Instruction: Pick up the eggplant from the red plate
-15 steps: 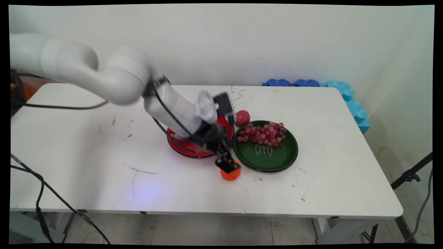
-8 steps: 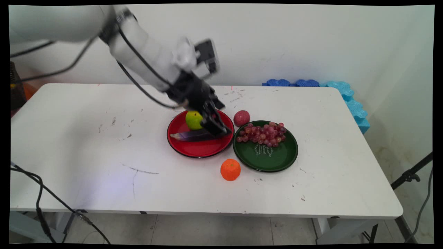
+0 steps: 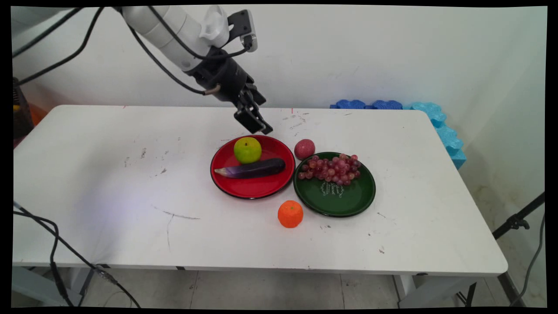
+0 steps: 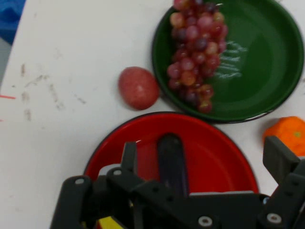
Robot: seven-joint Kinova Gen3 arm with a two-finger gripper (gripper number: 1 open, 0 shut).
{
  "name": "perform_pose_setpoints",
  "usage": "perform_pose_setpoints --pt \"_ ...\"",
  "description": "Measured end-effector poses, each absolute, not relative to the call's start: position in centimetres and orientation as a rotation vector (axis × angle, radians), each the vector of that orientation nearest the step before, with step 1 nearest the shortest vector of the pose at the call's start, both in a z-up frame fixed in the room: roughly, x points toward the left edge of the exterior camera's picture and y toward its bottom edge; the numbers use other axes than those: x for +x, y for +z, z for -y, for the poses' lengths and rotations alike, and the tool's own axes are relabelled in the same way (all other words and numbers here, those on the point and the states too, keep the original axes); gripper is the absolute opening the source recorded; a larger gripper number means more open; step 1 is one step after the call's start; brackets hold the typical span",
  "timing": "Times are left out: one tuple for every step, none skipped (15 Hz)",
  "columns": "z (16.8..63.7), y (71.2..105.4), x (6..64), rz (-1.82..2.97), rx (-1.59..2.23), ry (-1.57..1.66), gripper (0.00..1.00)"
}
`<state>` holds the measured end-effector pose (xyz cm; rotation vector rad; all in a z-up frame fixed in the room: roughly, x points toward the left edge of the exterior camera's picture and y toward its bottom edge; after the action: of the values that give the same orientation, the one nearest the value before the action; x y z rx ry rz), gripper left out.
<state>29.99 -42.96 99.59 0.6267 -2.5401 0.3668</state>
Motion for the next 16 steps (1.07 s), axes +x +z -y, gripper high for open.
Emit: perform_pose_setpoints --pt "43.5 99.3 30.1 2.550 0.625 0.367 1.00" --pt "43.9 99.1 30.2 2.556 0.627 0.367 1.00" --pt "44.5 98.7 30.2 2.566 0.629 0.364 1.00" --pt "45.1 98.0 30.2 2.580 0.631 0.358 1.00" --pt "45.6 97.4 30.2 2.594 0.635 0.350 1.00" --pt "46.1 96.7 30.2 2.607 0.637 0.342 1.00" --pt "46.5 96.3 30.1 2.615 0.639 0.336 1.00" --pt "46.9 95.7 30.0 2.628 0.642 0.326 1.00" --pt "47.4 94.9 29.8 2.643 0.650 0.311 1.00" --pt "47.8 94.1 29.7 2.657 0.659 0.293 1.00" --pt "48.2 93.4 29.5 2.669 0.669 0.276 1.00" --pt "48.5 92.6 29.2 2.682 0.678 0.254 1.00" --pt "48.9 91.8 28.9 2.694 0.684 0.233 1.00" --pt "49.3 91.1 28.7 2.704 0.688 0.217 1.00" --pt "49.5 90.6 28.5 2.710 0.690 0.206 1.00" --pt "49.9 89.9 28.3 2.719 0.694 0.190 1.00"
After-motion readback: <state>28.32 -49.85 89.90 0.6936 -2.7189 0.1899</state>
